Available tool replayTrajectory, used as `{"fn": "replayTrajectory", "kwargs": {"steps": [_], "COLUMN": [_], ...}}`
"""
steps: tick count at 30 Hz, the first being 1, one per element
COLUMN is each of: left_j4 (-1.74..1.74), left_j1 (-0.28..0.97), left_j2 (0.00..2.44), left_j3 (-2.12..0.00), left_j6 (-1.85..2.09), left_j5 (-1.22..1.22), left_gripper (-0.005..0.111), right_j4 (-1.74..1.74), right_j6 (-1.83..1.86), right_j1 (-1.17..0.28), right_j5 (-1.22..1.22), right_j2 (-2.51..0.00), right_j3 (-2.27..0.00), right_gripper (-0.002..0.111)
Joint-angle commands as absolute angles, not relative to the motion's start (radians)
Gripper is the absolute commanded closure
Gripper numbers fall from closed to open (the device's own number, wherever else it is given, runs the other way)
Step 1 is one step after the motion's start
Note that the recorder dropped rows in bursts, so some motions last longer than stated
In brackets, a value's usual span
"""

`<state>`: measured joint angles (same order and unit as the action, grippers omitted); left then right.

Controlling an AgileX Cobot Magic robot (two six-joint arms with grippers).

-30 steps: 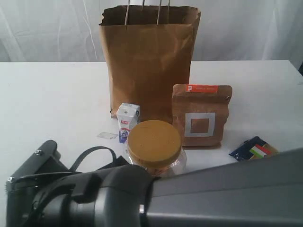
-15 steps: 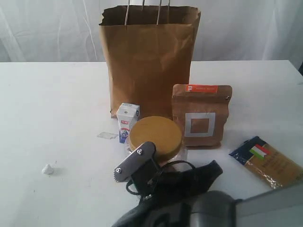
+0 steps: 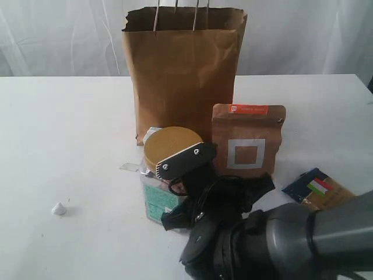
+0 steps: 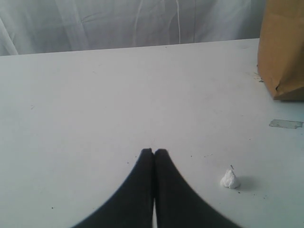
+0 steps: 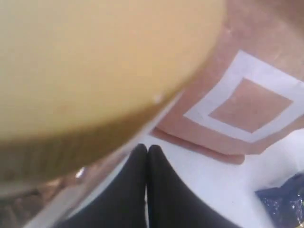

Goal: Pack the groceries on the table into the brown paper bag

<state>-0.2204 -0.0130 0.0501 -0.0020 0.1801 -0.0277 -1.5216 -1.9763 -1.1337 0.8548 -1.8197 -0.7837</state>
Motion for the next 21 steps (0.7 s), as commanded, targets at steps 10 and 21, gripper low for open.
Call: {"fn": "replayTrajectory", "kwargs": {"steps": [10, 21], "left_j4": [-0.226, -0.226], "left_j1": [-0.007, -0.007], "left_j2": [0.042, 0.042], "left_j3": [0.0, 0.0], "left_j6": [0.184, 0.184], "left_j5": [-0.024, -0.024], "left_gripper": [0.107, 0.107], "right_j4": [-1.39, -1.623], "right_j6": [-2.103, -2.103], "right_j1": [-1.312, -1.334], "right_j5": [0.858, 0.57], "right_j2": [-1.601, -1.726], "right_j3": [-0.732, -0.786], "right_gripper": [0.108, 0.108]}}
